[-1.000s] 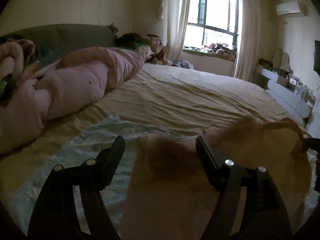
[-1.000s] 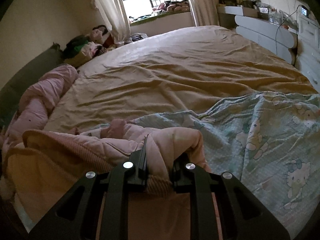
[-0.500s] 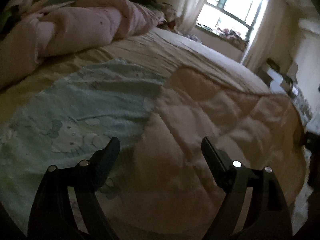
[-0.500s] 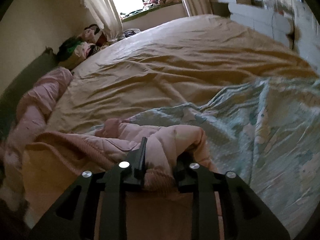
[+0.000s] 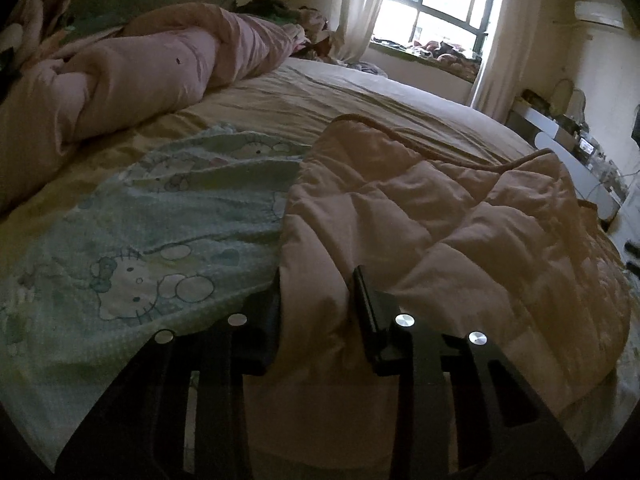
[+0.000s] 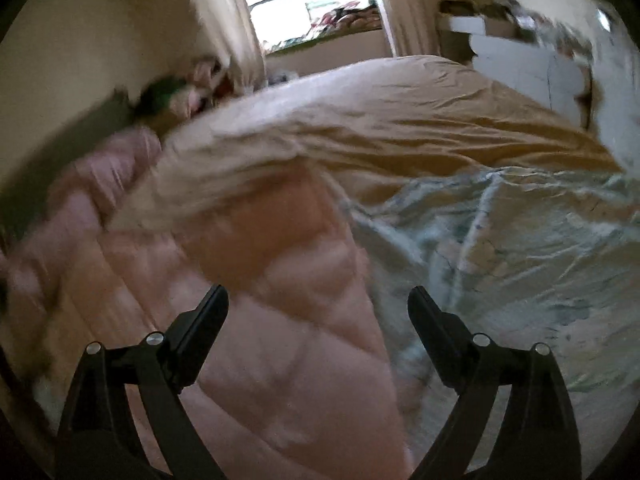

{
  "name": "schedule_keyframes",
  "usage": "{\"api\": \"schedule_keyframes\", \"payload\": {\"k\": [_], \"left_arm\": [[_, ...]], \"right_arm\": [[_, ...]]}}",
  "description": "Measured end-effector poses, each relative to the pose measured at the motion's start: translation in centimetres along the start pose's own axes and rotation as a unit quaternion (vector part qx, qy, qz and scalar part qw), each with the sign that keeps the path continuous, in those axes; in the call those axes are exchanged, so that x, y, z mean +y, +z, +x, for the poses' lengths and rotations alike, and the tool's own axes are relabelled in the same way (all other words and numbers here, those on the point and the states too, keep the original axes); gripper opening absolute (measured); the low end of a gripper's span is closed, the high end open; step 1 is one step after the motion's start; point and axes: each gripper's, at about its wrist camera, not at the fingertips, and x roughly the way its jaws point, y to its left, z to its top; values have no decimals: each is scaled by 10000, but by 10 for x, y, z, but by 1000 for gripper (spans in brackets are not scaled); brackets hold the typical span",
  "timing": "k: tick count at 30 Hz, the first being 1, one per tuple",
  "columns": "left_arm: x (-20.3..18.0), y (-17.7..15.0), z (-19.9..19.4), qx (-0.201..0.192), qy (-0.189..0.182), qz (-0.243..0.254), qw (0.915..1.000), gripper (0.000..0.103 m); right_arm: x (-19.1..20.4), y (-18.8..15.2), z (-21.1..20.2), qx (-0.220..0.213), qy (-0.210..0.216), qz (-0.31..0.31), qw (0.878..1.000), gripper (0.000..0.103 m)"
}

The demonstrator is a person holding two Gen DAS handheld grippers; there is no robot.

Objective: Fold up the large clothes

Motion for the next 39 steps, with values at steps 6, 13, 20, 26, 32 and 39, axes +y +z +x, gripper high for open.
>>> {"api": "schedule_keyframes", "payload": {"k": [6,13,20,26,32,39], "left_arm": [[-2,-3,-1,-98,-11,13,10000,25],[-15,24,-1,-239,-11,-4,9997,11],[-50,72,31,-346,391,581,9969,11],[-56,65,86,223,764,777,9938,14],[-42,48,95,247,707,502,9959,18],[-40,47,77,160,619,441,9970,27]], "right_arm": [[16,-42,11,287,35,-696,9972,37],[28,-33,-18,-505,-270,-551,9968,15],[10,-7,13,-510,-569,-23,9971,15],[-3,-12,59,25,-842,265,9961,17],[-3,-20,78,232,-897,208,9955,23],[11,-19,59,158,-1425,105,9896,44]]}}
